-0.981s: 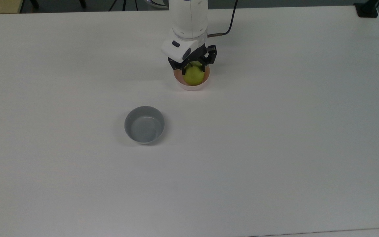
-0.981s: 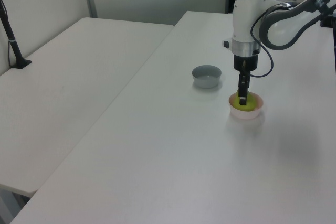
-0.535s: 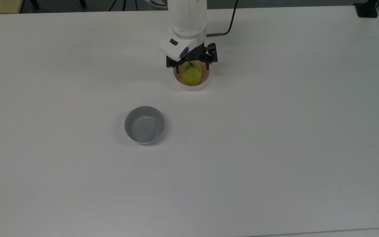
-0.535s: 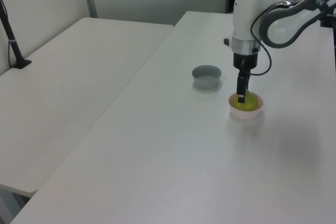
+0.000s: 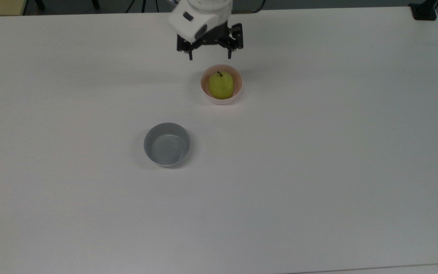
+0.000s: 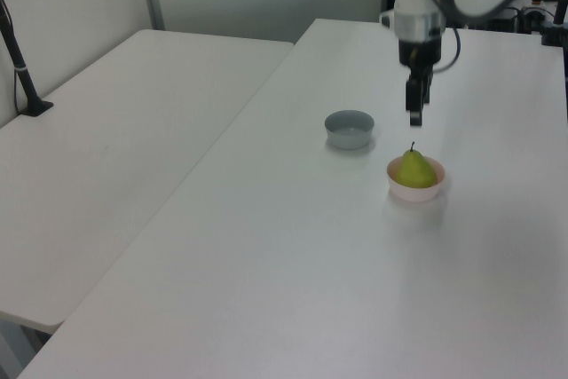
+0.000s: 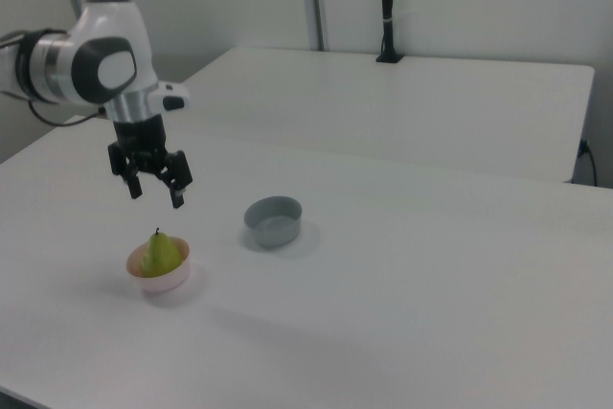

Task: Place the pear in the bowl

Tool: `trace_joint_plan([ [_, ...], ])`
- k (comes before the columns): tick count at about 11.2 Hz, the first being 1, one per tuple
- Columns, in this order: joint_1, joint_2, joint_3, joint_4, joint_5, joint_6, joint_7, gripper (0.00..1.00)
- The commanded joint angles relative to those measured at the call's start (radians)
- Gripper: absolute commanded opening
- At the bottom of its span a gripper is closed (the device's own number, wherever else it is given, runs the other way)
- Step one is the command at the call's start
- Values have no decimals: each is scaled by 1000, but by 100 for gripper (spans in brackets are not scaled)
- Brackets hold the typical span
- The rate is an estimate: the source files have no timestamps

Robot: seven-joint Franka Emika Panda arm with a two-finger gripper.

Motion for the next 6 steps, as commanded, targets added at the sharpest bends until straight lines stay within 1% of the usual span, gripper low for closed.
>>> trace_joint_plan([
  [1, -12, -39, -70, 116, -11, -125, 11, 100],
  [2, -12, -39, -105, 175, -11, -171, 8, 100],
  [3, -12, -36, -145, 225, -11, -184, 2, 100],
  [4, -10, -35, -181, 254, -10, -181, -27, 100],
  [6, 2, -34, -248, 286, -10, -176, -160, 100],
])
